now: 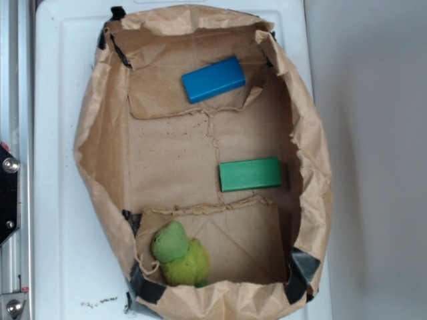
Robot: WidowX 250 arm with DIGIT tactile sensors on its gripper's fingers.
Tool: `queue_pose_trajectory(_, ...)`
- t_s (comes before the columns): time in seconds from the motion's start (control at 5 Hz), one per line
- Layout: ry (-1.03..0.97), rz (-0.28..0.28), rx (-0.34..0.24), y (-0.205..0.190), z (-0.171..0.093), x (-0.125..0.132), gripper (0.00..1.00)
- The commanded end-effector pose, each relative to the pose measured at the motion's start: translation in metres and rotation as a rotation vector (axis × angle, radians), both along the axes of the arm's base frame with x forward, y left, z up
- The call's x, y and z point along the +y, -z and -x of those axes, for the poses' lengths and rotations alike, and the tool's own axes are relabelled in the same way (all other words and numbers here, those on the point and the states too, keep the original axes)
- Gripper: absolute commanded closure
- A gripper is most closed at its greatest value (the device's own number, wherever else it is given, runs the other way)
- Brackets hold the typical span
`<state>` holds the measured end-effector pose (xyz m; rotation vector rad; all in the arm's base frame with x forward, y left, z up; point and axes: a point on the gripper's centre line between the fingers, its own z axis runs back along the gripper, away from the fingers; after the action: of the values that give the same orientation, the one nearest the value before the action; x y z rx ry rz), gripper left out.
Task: Grab the blue block.
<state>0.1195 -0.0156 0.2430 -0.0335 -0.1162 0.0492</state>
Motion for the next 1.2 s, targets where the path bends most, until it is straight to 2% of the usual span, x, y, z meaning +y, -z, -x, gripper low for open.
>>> queue_pose_trajectory(0.0, 0.000, 0.000, 0.000, 0.000, 0.000, 0.000, 0.00)
queue_pose_trajectory(0.2, -0.079, 0.038, -0.049, 0.008, -0.047, -0.012, 0.00)
queue_pose_trajectory(0.4, -0.175, 0.075, -0.088, 0.024, -0.087, -0.012, 0.00)
queue_pose_trajectory(0.6, -0.270, 0.173, -0.105, 0.038, -0.114, 0.000, 0.00)
queue_pose_trajectory(0.8, -0.397, 0.202, -0.113, 0.065, -0.141, 0.017, 0.00)
queue_pose_trajectory(1.0, -0.487, 0.165, -0.125, 0.080, -0.160, 0.032, 0.00)
